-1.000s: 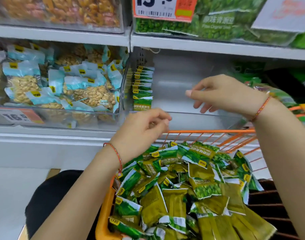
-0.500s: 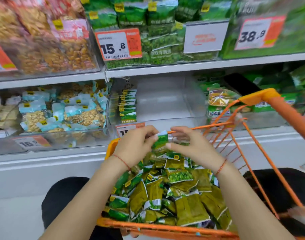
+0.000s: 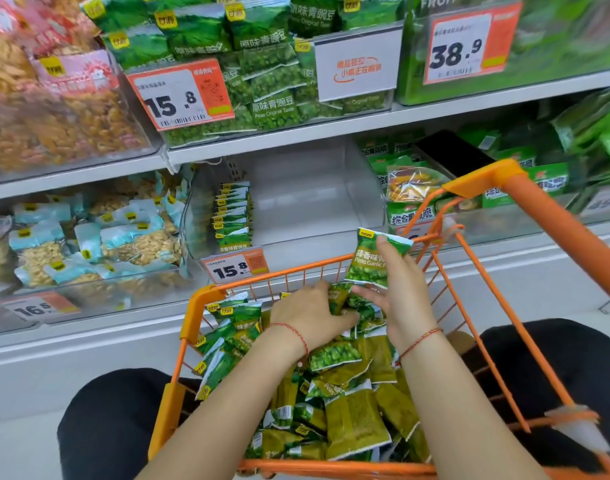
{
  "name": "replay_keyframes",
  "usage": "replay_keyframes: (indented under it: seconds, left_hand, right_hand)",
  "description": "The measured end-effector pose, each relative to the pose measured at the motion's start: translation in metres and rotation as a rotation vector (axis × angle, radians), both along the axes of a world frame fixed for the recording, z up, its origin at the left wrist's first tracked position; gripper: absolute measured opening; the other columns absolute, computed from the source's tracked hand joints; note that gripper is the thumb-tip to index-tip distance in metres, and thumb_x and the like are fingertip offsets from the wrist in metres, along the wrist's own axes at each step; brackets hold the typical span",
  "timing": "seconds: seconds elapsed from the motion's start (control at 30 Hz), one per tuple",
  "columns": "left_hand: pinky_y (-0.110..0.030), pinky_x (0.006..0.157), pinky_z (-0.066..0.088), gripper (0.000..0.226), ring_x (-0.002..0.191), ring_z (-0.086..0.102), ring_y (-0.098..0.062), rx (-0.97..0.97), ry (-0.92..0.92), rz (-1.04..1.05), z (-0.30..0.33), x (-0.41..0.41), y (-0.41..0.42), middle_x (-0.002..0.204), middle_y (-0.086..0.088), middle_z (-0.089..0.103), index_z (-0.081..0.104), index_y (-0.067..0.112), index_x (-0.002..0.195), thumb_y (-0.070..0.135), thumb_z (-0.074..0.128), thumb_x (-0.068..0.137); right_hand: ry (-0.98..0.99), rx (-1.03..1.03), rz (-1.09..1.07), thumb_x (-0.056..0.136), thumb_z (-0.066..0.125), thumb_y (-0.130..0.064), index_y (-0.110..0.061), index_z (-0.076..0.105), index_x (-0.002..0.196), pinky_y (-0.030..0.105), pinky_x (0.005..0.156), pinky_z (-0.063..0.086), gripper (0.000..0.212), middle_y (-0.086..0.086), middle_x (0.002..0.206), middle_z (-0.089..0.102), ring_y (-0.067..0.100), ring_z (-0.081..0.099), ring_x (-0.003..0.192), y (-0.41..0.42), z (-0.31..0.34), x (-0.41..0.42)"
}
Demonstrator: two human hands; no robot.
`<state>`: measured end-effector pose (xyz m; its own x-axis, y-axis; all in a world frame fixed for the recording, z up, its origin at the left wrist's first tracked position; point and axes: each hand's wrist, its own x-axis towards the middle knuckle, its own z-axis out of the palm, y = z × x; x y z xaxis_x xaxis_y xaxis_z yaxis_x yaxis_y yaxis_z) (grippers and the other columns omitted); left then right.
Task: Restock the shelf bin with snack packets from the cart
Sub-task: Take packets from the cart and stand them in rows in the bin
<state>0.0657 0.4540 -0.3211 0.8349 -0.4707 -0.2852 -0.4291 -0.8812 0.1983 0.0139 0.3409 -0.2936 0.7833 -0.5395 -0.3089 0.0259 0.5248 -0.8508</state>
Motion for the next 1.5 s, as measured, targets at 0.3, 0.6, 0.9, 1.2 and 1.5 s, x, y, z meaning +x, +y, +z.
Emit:
replay_keyframes:
  seconds: [0.3, 0.6, 0.9, 1.2, 1.5]
  left_hand:
    - [-0.029, 0.065, 0.043, 0.018, 0.096, 0.063, -0.027, -0.071, -0.191, 0.009, 0.015, 0.006, 0.014, 0.098, -0.003, 0.066, 0.056, 0.023, 0.106, 0.028, 0.051, 0.089]
    - [-0.025, 0.085, 0.047, 0.029, 0.105, 0.060, -0.007, -1.094, -0.169, -0.068, 0.054, 0.004, 0.055, 0.110, 0.013, 0.065, 0.065, 0.027, 0.076, -0.001, 0.059, 0.081]
    - [-0.022, 0.105, 0.035, 0.035, 0.123, 0.045, 0.005, -0.948, 0.088, -0.150, 0.035, 0.012, 0.052, 0.129, 0.014, 0.052, 0.061, 0.025, 0.069, -0.008, 0.060, 0.082]
    - [-0.016, 0.070, 0.044, 0.027, 0.088, 0.056, 0.004, -0.802, -0.005, 0.035, 0.026, 0.014, 0.047, 0.101, 0.017, 0.061, 0.063, 0.030, 0.085, 0.006, 0.052, 0.092]
    - [-0.028, 0.100, 0.042, 0.052, 0.119, 0.049, -0.010, -0.278, 0.191, -0.223, -0.007, -0.006, 0.035, 0.135, 0.006, 0.051, 0.044, 0.025, 0.135, 0.041, 0.061, 0.088]
  right_hand:
    - [0.041, 0.108, -0.025, 0.095, 0.043, -0.052, -0.027, 0.048, 0.111, 0.027, 0.051, 0.057, 0.030, -0.002, 0.101, 0.057, 0.018, 0.060, 0.087, -0.001, 0.004, -0.003]
    - [0.156, 0.021, 0.255, 0.088, 0.036, -0.067, -0.027, 0.041, 0.139, 0.032, 0.055, 0.058, 0.065, 0.005, 0.145, 0.043, 0.028, 0.064, 0.100, 0.009, 0.003, -0.003]
    - [-0.003, 0.081, 0.489, 0.086, 0.051, -0.055, -0.016, 0.061, 0.113, 0.031, 0.061, 0.059, 0.048, 0.007, 0.100, 0.072, 0.024, 0.070, 0.089, 0.011, 0.005, -0.009]
    - [-0.006, -0.046, 0.133, 0.086, 0.066, -0.014, -0.023, 0.047, 0.115, 0.023, 0.061, 0.058, 0.036, -0.001, 0.106, 0.062, 0.017, 0.064, 0.100, 0.004, -0.006, -0.003]
    - [-0.024, 0.054, 0.034, 0.089, 0.062, -0.013, -0.013, 0.050, 0.117, 0.029, 0.069, 0.060, 0.030, -0.004, 0.098, 0.058, 0.010, 0.063, 0.085, 0.002, -0.006, -0.002]
